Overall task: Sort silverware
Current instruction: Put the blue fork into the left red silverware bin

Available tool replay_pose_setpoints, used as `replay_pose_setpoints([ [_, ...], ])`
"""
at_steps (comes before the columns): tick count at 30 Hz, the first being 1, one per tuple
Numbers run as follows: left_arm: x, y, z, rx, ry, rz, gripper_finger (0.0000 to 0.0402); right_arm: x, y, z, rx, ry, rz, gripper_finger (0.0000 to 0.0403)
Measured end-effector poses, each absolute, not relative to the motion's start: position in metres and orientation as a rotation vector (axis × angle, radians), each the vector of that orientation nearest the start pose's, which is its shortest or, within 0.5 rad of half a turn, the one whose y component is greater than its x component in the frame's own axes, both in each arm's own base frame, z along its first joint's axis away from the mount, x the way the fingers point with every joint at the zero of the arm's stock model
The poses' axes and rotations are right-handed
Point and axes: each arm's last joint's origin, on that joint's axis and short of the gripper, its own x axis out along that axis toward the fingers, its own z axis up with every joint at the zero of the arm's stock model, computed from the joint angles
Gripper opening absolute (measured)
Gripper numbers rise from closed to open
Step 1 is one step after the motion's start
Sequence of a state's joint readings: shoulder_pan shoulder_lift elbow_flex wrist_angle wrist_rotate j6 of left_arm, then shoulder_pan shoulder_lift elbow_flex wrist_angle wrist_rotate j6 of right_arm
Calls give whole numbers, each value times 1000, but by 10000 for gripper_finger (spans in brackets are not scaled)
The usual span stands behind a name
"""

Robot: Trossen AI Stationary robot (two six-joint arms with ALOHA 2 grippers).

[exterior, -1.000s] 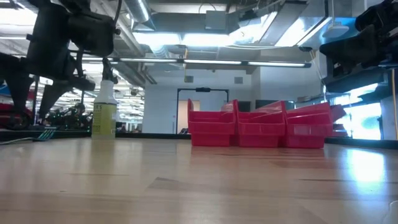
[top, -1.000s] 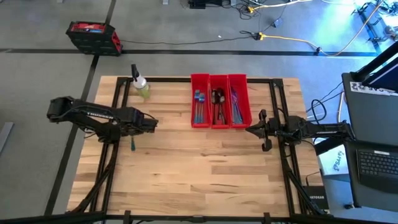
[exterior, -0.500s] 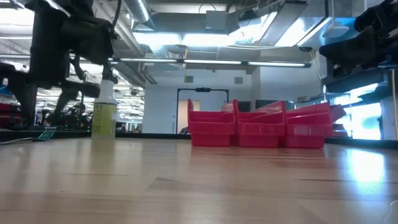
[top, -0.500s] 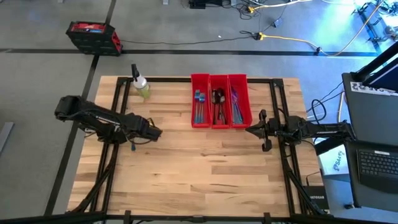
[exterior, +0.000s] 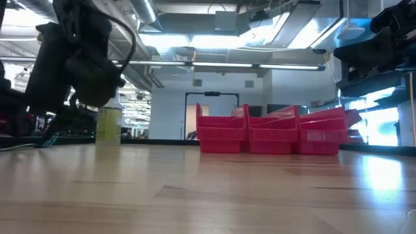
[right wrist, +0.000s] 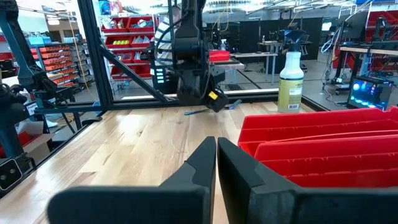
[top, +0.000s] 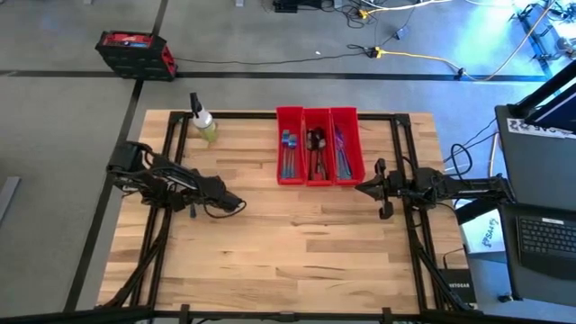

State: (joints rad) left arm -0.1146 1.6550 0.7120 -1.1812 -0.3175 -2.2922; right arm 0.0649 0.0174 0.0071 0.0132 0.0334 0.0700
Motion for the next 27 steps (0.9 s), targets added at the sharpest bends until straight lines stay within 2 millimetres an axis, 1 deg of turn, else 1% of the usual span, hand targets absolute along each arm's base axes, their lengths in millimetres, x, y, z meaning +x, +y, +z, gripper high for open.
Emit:
replay_pose_setpoints([
  [5,185,-10,114,-909,786,2086,155,98,5,166,70,-2,31,1],
  [11,174,-8,105,-858,750,2098,155,98,5,166,70,-2,32,1],
  [20,177,-7,102,-870,720,2040,154,98,5,166,70,0,31,1],
  [27,181,-13,104,-874,725,1998,154,98,5,166,70,1,31,1],
])
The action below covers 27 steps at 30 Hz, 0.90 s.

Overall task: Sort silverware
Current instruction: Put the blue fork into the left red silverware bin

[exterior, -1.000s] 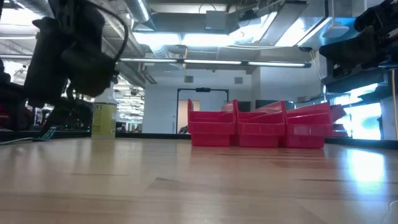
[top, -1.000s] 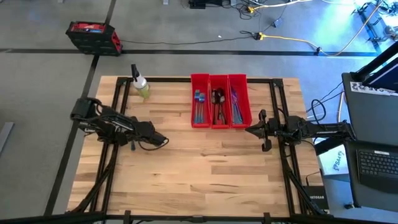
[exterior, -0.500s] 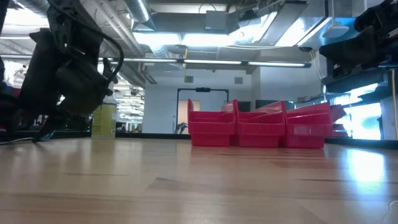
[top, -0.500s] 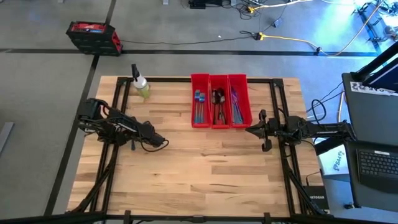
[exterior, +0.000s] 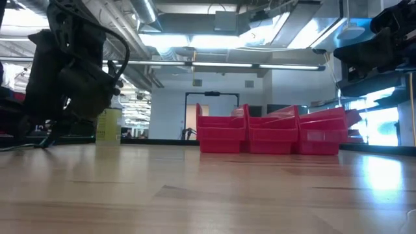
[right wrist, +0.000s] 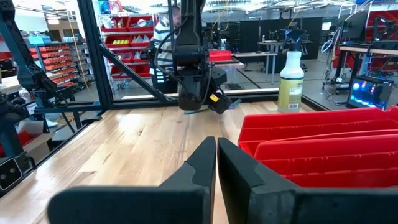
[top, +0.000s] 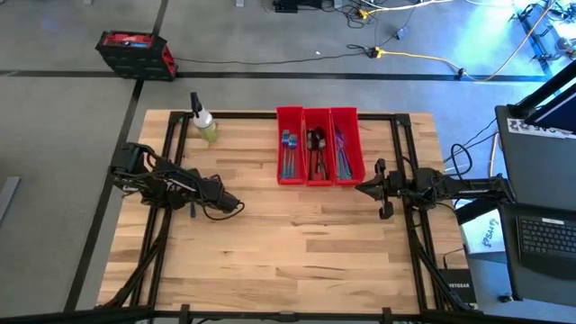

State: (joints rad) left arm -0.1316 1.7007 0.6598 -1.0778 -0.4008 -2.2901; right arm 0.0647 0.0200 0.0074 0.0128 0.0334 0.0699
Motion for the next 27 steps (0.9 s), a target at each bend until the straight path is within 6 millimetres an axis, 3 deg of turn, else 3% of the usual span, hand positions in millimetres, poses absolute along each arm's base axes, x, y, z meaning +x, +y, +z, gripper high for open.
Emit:
replay_pose_setpoints([
  [4,184,-16,107,-901,714,1968,155,98,5,166,70,1,31,1],
  [17,227,-23,129,-1185,577,1698,155,98,5,166,70,1,31,1],
  [27,233,-24,133,-1088,679,1594,155,98,5,166,70,2,32,1],
])
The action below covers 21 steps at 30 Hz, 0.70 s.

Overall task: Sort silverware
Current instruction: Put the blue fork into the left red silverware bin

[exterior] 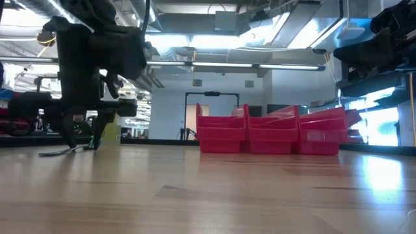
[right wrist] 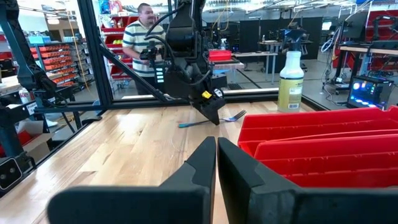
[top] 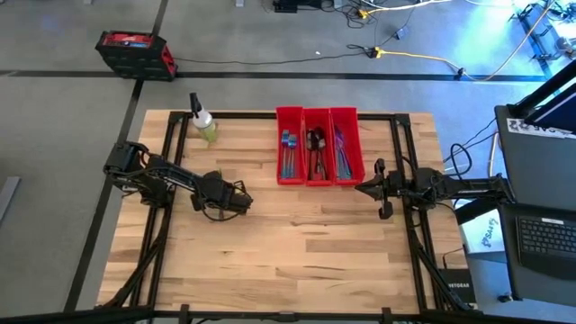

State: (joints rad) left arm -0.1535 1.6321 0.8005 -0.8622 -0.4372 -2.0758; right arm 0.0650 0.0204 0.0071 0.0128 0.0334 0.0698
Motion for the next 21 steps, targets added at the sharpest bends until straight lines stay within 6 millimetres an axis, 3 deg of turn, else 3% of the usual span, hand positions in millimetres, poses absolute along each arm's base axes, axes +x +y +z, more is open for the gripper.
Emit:
replay_pose_setpoints([
  [8,230,-21,133,-1040,711,1606,150,98,5,166,70,1,32,1],
  [17,230,-15,133,-1035,754,1615,58,98,5,166,70,1,32,1],
  [21,232,-15,132,-1026,770,1572,39,98,5,166,70,2,31,1],
])
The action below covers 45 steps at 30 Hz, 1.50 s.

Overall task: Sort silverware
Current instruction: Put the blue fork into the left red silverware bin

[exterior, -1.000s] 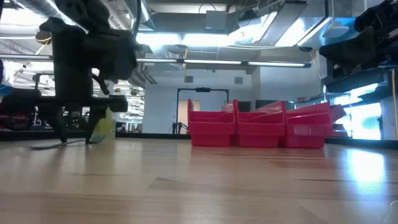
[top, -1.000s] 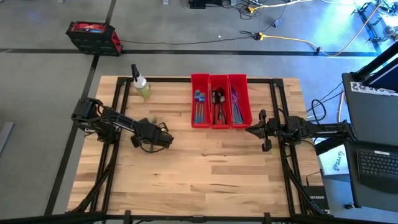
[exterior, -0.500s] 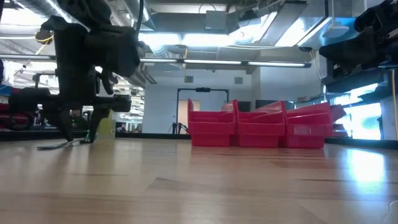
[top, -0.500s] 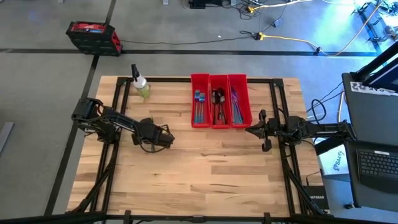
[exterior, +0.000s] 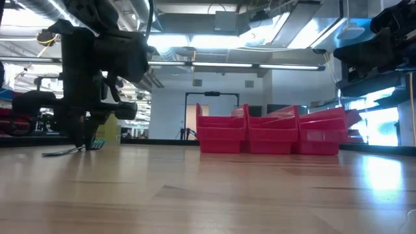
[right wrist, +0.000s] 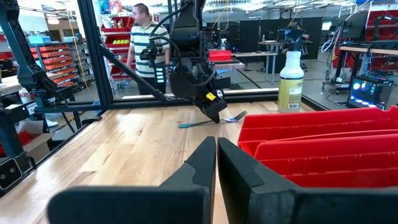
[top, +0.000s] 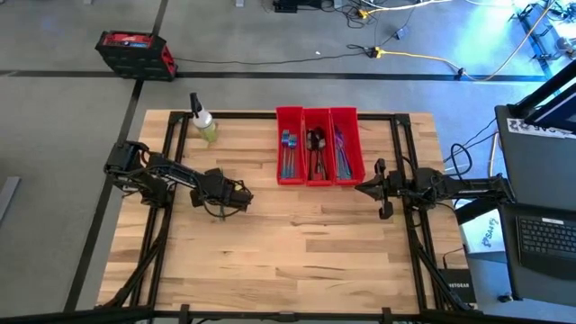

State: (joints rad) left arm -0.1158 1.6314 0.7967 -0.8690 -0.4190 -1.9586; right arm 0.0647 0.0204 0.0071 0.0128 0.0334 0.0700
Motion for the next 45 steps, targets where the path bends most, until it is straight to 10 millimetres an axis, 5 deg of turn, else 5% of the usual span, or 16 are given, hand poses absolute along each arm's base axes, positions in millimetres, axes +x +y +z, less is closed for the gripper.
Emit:
replay_pose_setpoints([
  [30,234,-15,133,-1043,755,1565,5,98,5,166,70,1,31,1],
  [45,270,-23,166,-1121,660,1399,4,98,5,166,70,1,32,1],
])
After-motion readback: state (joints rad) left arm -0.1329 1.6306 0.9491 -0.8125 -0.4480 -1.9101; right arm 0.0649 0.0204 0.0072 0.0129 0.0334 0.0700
